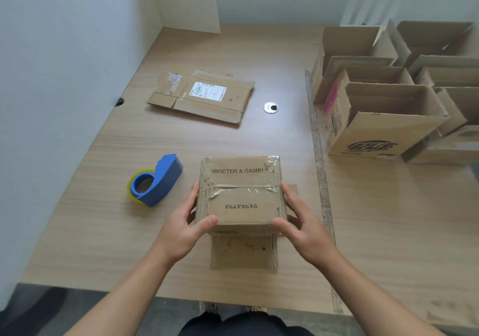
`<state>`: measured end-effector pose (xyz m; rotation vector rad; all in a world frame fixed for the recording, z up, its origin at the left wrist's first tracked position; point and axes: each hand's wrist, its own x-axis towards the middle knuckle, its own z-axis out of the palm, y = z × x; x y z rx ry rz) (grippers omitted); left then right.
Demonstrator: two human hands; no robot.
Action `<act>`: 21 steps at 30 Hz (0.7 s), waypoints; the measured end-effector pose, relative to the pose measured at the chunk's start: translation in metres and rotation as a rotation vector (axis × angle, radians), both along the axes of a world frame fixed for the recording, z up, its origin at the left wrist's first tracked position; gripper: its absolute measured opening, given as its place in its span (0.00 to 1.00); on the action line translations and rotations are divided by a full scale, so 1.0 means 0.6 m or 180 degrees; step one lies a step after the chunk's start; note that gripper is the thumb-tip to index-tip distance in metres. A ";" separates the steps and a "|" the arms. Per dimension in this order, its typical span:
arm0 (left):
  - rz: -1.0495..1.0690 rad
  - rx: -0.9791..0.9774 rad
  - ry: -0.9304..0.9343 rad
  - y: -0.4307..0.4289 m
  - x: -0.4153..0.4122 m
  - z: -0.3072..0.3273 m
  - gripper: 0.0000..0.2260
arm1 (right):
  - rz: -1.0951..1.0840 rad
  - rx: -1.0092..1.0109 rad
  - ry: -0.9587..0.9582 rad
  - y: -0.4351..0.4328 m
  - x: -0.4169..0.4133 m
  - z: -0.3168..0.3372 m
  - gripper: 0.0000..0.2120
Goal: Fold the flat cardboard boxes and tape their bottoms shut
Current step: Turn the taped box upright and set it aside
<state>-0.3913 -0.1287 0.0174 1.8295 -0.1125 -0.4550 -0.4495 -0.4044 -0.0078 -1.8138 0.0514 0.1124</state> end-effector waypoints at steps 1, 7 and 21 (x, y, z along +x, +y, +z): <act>0.0026 0.0035 -0.0036 -0.005 0.003 0.000 0.38 | -0.0104 0.0026 0.0018 0.005 0.003 0.000 0.33; 0.0071 0.0195 0.0024 -0.013 0.023 -0.006 0.37 | -0.0491 0.0202 0.0061 0.027 0.016 -0.002 0.28; 0.0438 -0.0379 -0.0298 -0.045 0.027 0.034 0.25 | -0.1092 0.1249 0.0741 0.008 0.094 0.054 0.18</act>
